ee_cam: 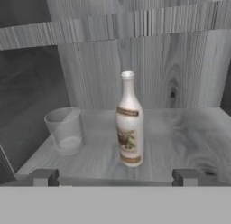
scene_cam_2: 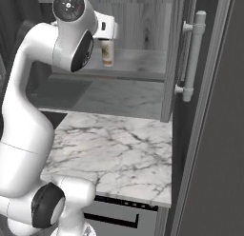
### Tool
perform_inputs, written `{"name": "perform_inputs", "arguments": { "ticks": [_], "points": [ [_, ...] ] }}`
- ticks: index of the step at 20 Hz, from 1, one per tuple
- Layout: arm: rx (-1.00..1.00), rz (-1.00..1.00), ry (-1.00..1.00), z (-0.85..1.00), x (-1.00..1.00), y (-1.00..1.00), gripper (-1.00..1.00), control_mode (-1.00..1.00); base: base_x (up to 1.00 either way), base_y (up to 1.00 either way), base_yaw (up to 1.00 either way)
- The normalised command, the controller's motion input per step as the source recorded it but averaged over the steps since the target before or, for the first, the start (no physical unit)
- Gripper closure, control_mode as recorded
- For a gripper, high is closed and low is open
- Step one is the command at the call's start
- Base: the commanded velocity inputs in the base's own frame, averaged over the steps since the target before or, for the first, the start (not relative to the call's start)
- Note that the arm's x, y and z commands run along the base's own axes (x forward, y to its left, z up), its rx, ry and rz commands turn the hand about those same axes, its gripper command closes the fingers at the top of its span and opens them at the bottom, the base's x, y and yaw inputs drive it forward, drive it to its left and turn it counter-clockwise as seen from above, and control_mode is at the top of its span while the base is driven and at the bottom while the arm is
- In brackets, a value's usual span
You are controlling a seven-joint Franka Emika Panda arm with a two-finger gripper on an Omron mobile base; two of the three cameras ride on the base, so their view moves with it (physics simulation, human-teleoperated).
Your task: There is a bowl on the dining counter. Grab a lemon wedge from the fridge and place it in the bowl. Then get the liquor bottle and glass cup from the cabinet and place them next to the bowl.
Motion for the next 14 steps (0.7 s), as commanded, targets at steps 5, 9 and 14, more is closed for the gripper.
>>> {"name": "perform_inputs", "arguments": {
  "ticks": [5,9,14],
  "points": [
    [-0.07,0.0,0.02,0.08,0.23,0.0,-1.0,-1.0,0.0,0.0,0.0],
    [-0.05,0.0,-0.01,0.05,0.32,0.0,-1.0,-1.0,0.0,0.0,0.0],
    [-0.01,0.0,0.0,0.0,0.43,0.0,-1.0,-1.0,0.0,0.0,0.0]
  ]
}}
